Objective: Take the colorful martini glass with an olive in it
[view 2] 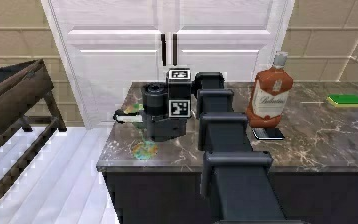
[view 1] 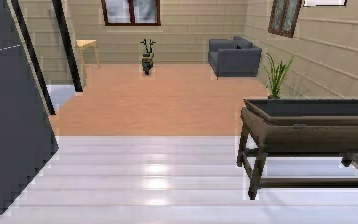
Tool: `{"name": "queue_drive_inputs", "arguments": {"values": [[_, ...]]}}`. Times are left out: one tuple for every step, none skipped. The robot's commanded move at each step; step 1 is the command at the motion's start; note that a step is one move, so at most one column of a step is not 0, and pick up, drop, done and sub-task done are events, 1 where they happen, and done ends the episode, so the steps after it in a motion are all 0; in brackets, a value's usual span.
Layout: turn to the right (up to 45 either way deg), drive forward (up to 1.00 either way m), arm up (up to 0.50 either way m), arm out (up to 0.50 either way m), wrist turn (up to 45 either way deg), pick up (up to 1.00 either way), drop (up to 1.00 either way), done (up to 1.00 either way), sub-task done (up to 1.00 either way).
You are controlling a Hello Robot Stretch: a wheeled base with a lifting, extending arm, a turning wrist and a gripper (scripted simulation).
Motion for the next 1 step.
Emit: {"name": "queue_drive_inputs", "arguments": {"values": [[0.0,0.00,0.00,0.00,0.0,0.00,0.00,1.00,0.00]]}}
